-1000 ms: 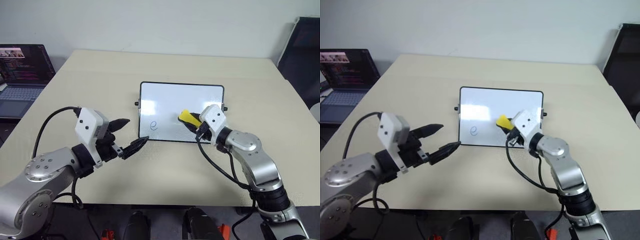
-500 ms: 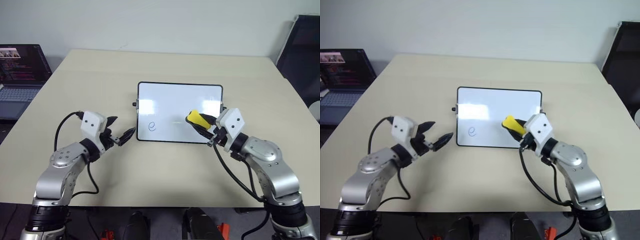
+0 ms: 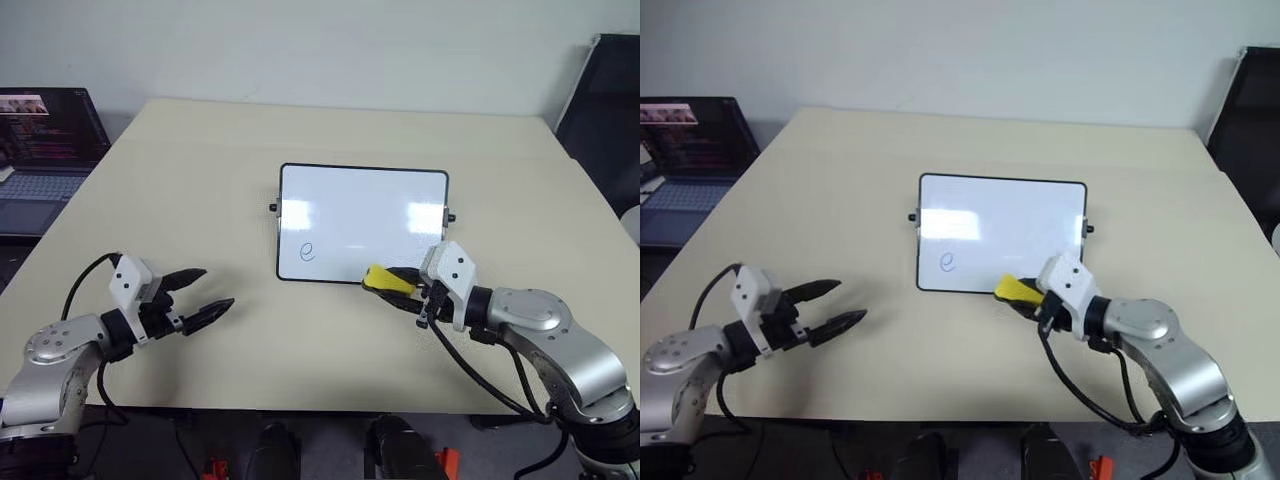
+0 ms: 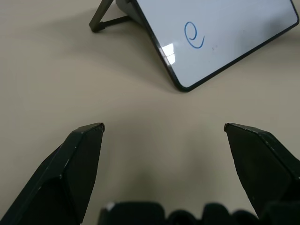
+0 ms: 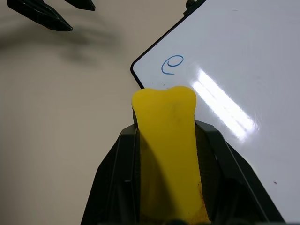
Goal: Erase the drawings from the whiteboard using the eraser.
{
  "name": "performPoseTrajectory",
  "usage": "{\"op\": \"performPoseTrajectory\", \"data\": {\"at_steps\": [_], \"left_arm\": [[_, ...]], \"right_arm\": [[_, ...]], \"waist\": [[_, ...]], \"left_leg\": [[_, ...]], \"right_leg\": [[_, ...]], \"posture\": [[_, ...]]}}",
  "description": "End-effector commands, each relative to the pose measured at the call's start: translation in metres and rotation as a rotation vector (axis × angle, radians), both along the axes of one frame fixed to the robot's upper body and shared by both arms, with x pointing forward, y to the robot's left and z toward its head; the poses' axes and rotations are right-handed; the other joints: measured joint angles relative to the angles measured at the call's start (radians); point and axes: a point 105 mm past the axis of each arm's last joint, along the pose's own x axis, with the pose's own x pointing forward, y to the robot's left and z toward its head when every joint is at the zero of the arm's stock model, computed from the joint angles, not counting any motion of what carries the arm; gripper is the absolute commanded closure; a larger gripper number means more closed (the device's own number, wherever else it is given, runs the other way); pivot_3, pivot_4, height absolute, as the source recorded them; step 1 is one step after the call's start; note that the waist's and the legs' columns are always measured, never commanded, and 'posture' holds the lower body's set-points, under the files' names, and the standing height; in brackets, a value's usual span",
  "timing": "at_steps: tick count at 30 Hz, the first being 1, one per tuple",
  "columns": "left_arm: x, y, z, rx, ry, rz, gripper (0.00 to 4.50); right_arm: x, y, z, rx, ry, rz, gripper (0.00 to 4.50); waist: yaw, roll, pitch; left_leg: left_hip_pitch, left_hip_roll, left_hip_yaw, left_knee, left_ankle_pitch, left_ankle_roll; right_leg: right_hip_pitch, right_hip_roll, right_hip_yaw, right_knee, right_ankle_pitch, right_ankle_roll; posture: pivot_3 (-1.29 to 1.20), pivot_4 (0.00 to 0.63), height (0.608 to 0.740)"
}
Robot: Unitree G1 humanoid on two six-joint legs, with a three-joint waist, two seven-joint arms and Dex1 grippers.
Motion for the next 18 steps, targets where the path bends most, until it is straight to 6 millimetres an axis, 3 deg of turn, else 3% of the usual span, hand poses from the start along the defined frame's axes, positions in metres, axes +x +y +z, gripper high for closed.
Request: {"op": "performPoseTrajectory", "data": {"at_steps": [1,18], "left_arm": [[0.001,0.004,0.014,0.030,-0.055,-0.007,0.00],[0.011,-0.004,0.024,0.049,-0.107,-0.010,0.00]], "right_arm": [[-0.001,0.006,0.005,-0.006,-0.029,0.015,3.25],[0.013,0.018,0.008,-0.021,-0.108,0.014,3.25]], "waist": [[0.000,0.000,0.000],[0.000,0.000,0.000]], "left_leg": [[0.000,0.000,0.000,0.000,0.000,0.000],[-0.001,0.000,0.000,0.000,0.000,0.000]], "right_leg": [[0.000,0.000,0.000,0.000,0.000,0.000],[0.003,0.000,0.000,0.001,0.000,0.000]], "posture": [[0.00,0.150,0.740],[0.00,0.150,0.740]]}}
